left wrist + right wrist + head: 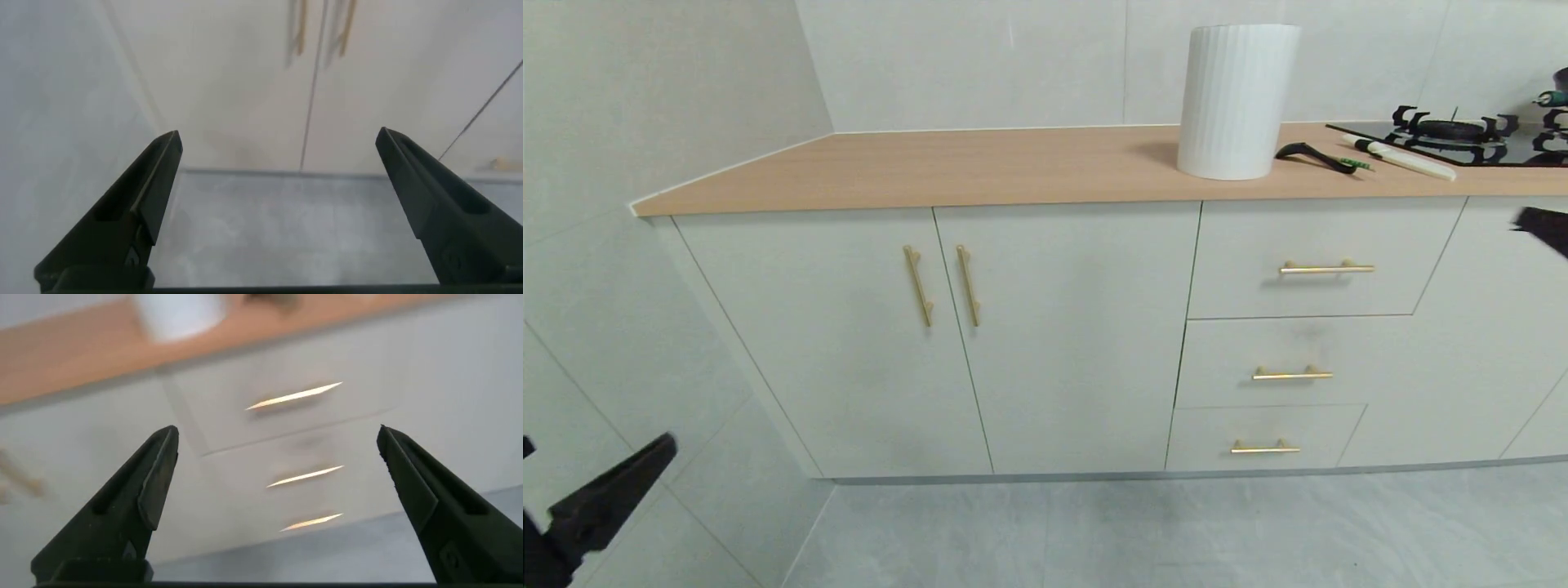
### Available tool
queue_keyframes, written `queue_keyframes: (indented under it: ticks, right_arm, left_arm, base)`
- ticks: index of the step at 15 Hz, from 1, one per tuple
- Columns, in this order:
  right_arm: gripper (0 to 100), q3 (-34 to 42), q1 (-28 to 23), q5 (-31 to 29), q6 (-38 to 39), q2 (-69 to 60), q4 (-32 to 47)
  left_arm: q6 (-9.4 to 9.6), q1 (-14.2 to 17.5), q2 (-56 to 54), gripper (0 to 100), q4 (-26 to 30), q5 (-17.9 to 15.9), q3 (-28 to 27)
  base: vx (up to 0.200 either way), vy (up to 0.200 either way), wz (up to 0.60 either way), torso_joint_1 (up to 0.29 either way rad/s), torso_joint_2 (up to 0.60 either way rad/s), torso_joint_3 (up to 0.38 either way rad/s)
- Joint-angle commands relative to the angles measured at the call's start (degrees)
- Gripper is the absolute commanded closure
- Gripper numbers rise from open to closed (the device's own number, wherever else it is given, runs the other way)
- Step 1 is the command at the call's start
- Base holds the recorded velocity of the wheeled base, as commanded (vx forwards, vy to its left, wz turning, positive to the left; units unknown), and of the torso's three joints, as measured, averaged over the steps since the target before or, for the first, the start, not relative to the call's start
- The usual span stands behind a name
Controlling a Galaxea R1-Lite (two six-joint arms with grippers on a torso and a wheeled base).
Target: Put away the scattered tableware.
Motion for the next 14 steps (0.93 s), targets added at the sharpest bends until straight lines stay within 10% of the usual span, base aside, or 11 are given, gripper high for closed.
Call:
queue_keyframes:
  ticks: [1, 9, 14]
  right_arm:
    - [0, 16.45, -13.77, 0.41, -16.93, -34.39, 1.72]
    - [0, 29.46, -21.95, 4.98, -17.54, -57.86, 9.81]
    - [0, 42.91, -21.95, 7.00, -17.10, -57.86, 6.47]
  left_arm:
    - [1.17, 4.82, -18.79, 0, 9.77, -0.84, 4.53]
    - [6.70, 17.91, -37.78, 0, 13.02, -1.37, 10.33]
    - [8.02, 19.67, -41.56, 0, 10.56, -5.50, 20.35]
  base:
    - [0.000, 0.000, 0.00, 0.000, 0.00, 0.000]
    - [0.000, 0.000, 0.00, 0.000, 0.00, 0.000]
    - [0.000, 0.000, 0.00, 0.000, 0.00, 0.000]
